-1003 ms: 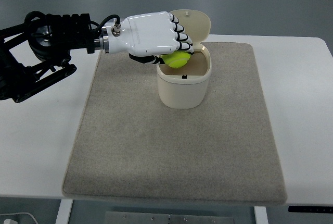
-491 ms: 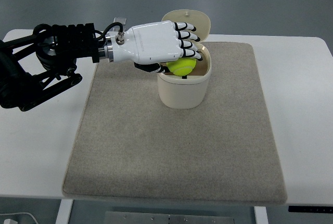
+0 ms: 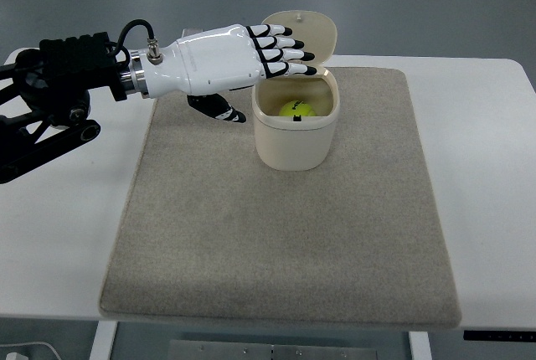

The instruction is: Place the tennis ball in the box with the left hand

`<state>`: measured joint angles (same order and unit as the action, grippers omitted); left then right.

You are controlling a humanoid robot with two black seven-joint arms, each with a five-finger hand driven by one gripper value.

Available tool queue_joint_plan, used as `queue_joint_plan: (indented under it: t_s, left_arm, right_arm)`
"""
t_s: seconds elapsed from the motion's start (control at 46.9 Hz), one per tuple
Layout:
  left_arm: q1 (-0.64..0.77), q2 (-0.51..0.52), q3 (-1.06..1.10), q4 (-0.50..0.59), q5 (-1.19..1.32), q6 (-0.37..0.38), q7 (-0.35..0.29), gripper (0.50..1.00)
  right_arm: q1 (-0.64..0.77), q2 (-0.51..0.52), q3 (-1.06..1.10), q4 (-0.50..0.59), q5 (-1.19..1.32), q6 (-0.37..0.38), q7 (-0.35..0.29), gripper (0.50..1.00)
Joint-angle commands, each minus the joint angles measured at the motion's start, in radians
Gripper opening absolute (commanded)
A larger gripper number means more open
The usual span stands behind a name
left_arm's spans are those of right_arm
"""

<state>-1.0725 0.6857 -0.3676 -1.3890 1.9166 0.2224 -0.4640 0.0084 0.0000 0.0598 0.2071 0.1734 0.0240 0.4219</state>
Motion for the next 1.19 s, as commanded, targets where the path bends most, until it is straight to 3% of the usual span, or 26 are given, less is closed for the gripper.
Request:
queue_joint_plan:
  t_s: [0.0, 0.171, 0.469, 0.555, 0.768, 0.939, 1.024, 1.173]
  left_arm:
    - [0.002, 0.060, -0.001, -0.036, -0.056, 0.000, -0.002, 0.992]
    - [0.017, 0.169, 0.001, -0.051, -0.287, -0.011, -0.002, 0.992]
    - [0.072, 0.244, -0.001, -0.013, -1.054, -0.058, -0.002, 0.992]
    - [0.078, 0.247, -0.004, 0.027, -1.238, -0.144, 0.001, 0.992]
    - [0.111, 0.293, -0.002, 0.133, -1.746, -0.501, 0.005, 0.992]
    - [0.146, 0.278, -0.002, 0.234, -1.897, -0.646, 0.022, 0.992]
    - [0.167, 0.253, -0.002, 0.258, -1.947, -0.724, 0.073, 0.992]
    - [0.181, 0.207, -0.008, 0.317, -2.107, -0.805, 0.249, 0.992]
  right_arm:
    - [-0.001, 0.000, 0.000, 0.000, 0.000, 0.000, 0.000, 0.938]
    - [0.001, 0.000, 0.000, 0.000, 0.000, 0.000, 0.000, 0.940]
    - [-0.001, 0.000, 0.000, 0.000, 0.000, 0.000, 0.000, 0.938]
    - [-0.001, 0.000, 0.000, 0.000, 0.000, -0.001, 0.000, 0.938]
    - [0.001, 0.000, 0.000, 0.000, 0.000, -0.001, 0.000, 0.940]
    - [0.001, 0.000, 0.000, 0.000, 0.000, 0.000, 0.000, 0.938]
    - [0.001, 0.000, 0.000, 0.000, 0.000, 0.000, 0.000, 0.938]
    - [-0.001, 0.000, 0.000, 0.000, 0.000, 0.000, 0.000, 0.938]
